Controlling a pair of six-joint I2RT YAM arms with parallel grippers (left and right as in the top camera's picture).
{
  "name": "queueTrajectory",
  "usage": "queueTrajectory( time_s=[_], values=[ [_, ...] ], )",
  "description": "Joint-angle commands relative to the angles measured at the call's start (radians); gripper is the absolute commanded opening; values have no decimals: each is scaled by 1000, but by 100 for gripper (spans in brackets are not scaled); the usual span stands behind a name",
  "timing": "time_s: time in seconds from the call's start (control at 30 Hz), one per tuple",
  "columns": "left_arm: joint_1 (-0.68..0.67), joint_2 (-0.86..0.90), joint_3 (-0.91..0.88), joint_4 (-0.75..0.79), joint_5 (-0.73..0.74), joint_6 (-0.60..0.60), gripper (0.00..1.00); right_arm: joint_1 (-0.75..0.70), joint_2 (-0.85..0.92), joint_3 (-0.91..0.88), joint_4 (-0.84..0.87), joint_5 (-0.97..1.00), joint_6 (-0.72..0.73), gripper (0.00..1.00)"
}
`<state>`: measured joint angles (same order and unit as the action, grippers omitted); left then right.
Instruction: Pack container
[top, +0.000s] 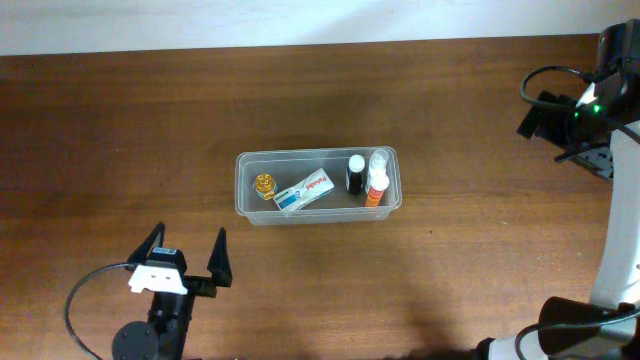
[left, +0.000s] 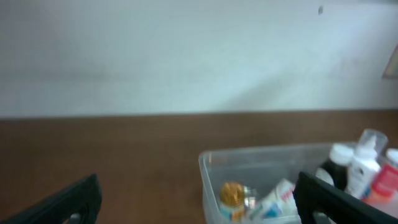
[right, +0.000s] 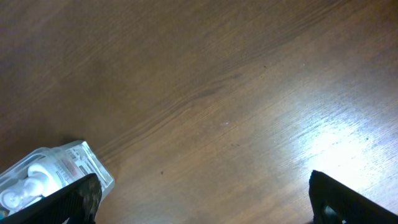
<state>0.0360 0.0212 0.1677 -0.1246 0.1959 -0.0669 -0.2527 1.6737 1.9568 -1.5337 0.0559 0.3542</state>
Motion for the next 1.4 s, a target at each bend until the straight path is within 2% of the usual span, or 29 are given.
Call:
queueTrajectory(
  time_s=[0.0,0.13,0.23,0.4,0.5,1.37],
  values=[
    [6,-16,-59,119,7,16,99,-4,2,8,2,9,-8,98],
    [6,-16,-128,253,-31,16,99,-4,2,8,2,9,-8,98],
    [6,-16,-160,269,-72,16,99,-4,2,8,2,8,-8,98],
    [6,-16,-159,175,-154,16,99,-4,2,8,2,9,-8,98],
    [6,-16,-159,48,-175,16,99,-4,2,8,2,9,-8,98],
    [6,-15,-159,42,-193,27,99,-4,2,8,2,9,-8,98]
  ],
)
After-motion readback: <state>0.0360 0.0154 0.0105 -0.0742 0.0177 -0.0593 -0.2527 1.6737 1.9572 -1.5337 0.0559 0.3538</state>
